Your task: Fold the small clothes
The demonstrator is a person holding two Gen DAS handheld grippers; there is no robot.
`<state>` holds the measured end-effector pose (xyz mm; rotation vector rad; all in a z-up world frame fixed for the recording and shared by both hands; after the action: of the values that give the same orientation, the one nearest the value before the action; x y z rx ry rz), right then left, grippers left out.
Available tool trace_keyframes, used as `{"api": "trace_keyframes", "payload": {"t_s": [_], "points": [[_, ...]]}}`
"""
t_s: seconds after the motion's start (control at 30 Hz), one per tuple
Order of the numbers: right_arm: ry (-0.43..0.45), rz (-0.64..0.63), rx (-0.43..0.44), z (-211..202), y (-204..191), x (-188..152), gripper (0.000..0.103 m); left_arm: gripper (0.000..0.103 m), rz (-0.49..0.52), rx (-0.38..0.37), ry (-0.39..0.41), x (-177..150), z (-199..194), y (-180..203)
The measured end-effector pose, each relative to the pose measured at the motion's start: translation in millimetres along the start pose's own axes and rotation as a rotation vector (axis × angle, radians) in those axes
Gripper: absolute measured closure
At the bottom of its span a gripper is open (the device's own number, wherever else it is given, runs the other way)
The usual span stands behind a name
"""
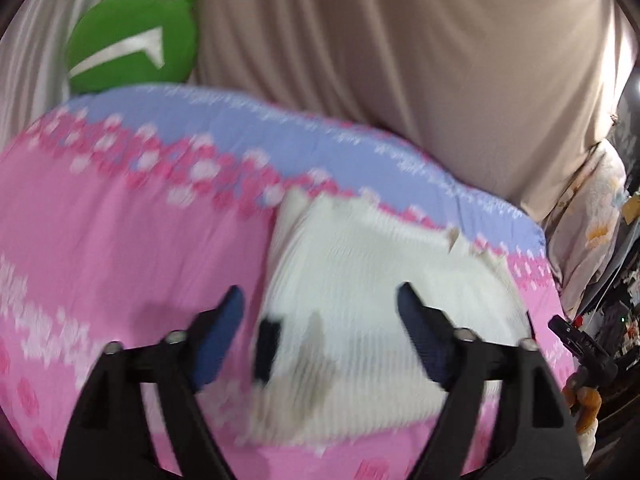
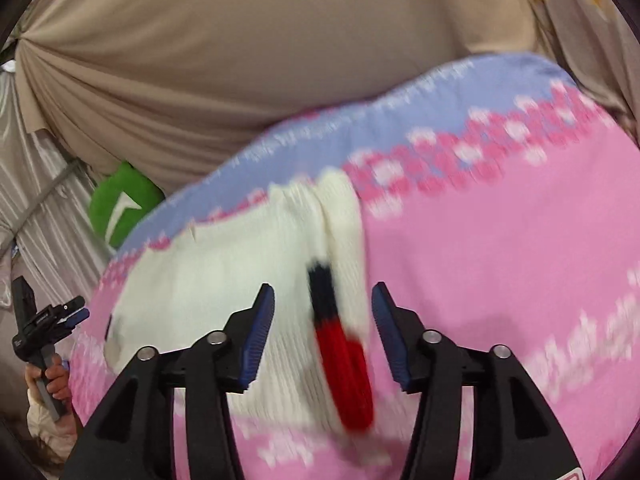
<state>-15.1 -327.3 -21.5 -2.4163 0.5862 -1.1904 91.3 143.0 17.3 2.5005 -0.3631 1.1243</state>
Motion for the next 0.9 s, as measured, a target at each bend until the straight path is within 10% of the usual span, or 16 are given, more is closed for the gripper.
{"api": "trace_keyframes", "payload": {"t_s": [0.23,0.3,0.37,0.4,0.47,0.7,0.9], "points": [[-0.077,-0.052,-0.021,97,-30,39,0.047,0.018,-0.04,-0.03,-0.164,25,117,-16],[-0.111,-0.069,-0.064,123,-32,40,0.048,0.036,-0.085,-0.022,-0.193,20,139,-25],[-0.168,-0.106,-0.107,144,-32,33,0.075,0.075,-0.08,-0.009,-0.201,19,148,-29],[-0.177,-0.109,-0.109,147,-30,32,0.094,0.077,-0.072,-0.001,-0.195,21,148,-31],[-0.131,-0.112,-0.075,136,-36,40,0.095,0.087,-0.081,-0.03,-0.16,28,140,-32],[0.134,-0.077,0.025,65,-57,102,0.096,0.095,-0.016,-0.021,0.041,92,99,-18],[-0.137,0.013,-0.172,165,-3,69,0.096,0.095,-0.019,0.053,-0.155,64,185,-31]]}}
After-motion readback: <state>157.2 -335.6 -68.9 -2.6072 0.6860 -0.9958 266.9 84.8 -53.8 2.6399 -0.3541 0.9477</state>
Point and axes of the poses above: each gripper's, at about its wrist camera, not at the fingertips, and z roughly the way its jaws point, y to its right, x to its top, the point moved 6 cm from there along z, roughly the way its jaws point, and after that the axes turned 9 degrees about z, right-handed, at the moved point
